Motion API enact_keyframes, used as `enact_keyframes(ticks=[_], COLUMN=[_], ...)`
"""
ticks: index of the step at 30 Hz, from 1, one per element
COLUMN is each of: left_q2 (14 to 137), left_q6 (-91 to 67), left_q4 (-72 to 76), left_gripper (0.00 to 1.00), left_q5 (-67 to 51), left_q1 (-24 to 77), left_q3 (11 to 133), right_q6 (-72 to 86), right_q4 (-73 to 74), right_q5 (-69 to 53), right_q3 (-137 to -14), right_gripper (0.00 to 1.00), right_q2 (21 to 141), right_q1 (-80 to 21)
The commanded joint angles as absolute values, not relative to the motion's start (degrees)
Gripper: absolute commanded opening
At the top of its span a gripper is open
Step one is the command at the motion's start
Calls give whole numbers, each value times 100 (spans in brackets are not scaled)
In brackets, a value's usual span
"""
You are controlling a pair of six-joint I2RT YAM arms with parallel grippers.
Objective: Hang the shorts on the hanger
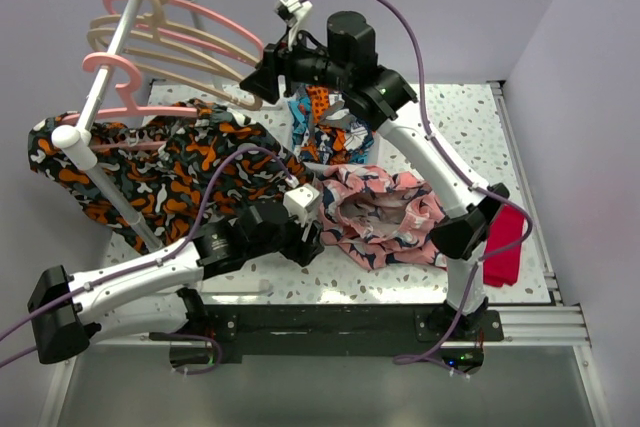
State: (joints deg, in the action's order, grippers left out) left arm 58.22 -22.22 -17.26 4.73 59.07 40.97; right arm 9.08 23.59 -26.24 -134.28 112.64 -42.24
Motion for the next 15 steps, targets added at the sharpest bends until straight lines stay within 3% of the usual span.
enact_keyframes(ticks=[1,15], left_q2=[5678,5599], left_q6=[-2382,-2355], left_q4=[-1555,-1661], left_gripper=[70,70], left_q5=[589,668], left_q1=[5941,5933], left_q3=[4061,4025], right_q6=[730,519], right_q4=[2408,2311], right_q5=[-2426,-2101], right_q3=[-13939,-14396], right_gripper=[63,59], right_q2=[11469,12084], right_q1=[-4306,-4597])
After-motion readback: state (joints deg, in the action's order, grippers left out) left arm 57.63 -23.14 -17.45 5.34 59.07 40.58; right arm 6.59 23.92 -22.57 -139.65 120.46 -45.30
